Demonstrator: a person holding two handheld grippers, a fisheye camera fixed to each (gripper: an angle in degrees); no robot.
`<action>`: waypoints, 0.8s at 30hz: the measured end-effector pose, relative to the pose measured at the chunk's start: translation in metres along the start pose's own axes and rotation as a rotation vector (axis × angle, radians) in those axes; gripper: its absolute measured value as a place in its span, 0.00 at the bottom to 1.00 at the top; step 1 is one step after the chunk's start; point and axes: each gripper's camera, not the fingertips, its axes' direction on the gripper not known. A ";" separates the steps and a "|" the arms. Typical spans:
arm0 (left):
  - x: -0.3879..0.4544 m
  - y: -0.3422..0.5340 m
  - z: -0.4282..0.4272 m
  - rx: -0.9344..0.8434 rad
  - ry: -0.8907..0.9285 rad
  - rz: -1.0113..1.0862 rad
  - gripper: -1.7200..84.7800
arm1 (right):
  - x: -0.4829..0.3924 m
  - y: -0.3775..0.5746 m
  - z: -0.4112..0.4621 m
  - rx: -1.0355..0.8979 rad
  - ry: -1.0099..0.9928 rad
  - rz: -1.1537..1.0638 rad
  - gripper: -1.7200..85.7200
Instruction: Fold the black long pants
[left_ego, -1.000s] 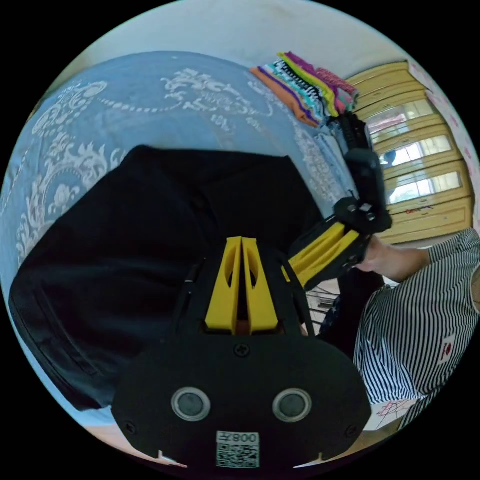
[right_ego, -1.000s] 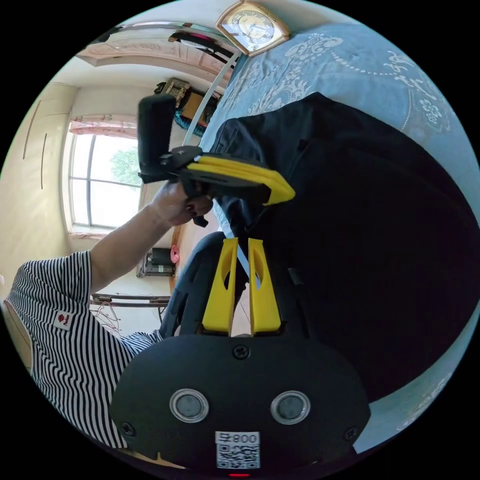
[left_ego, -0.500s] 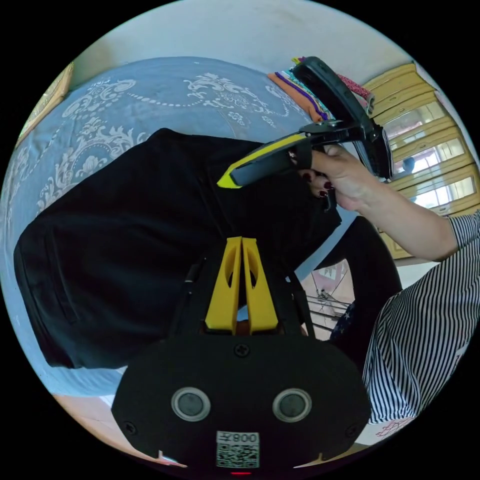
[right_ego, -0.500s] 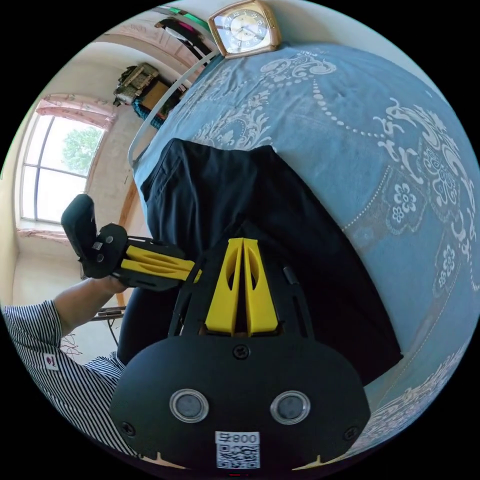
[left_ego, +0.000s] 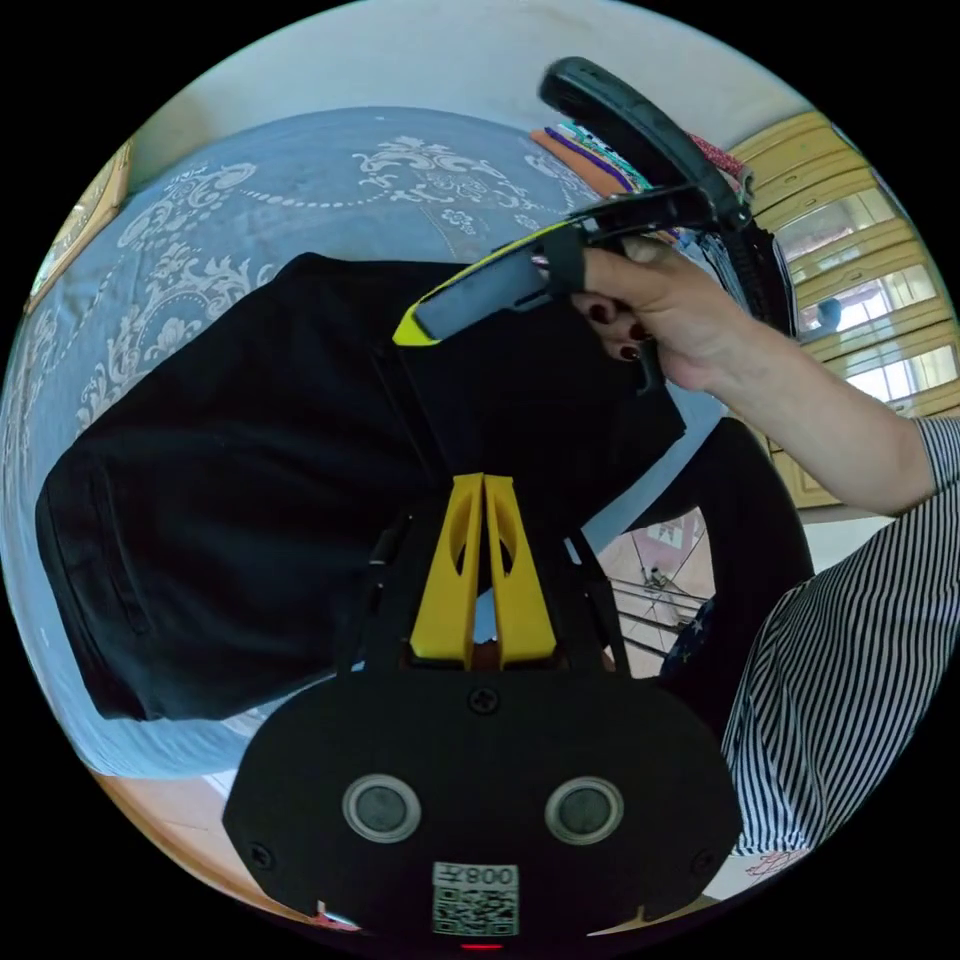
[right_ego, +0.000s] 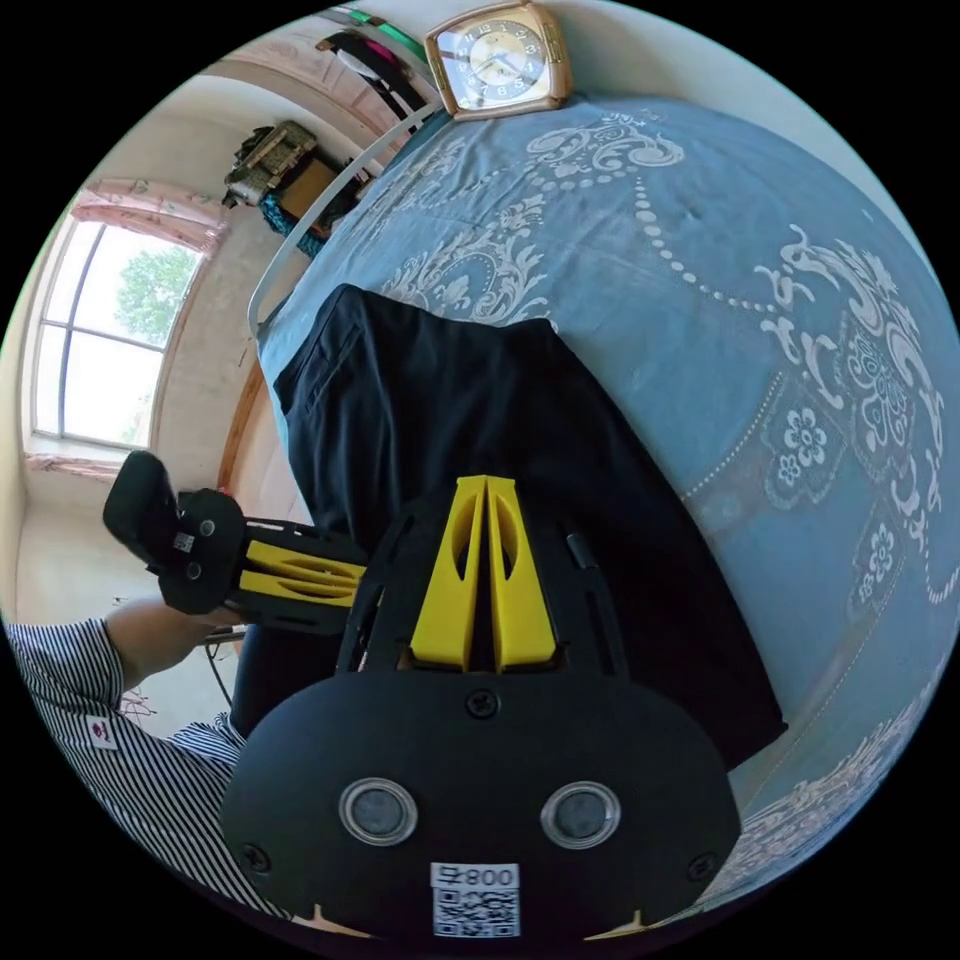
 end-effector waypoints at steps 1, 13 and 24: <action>0.008 0.000 -0.010 -0.003 0.006 -0.010 0.02 | 0.004 0.012 -0.008 0.020 -0.009 0.008 0.02; 0.173 -0.007 -0.094 0.045 0.043 0.134 0.09 | 0.113 0.283 -0.059 0.159 -0.164 0.425 0.04; 0.335 -0.071 -0.149 0.010 -0.166 0.340 0.15 | 0.166 0.400 -0.018 0.197 -0.471 0.516 0.03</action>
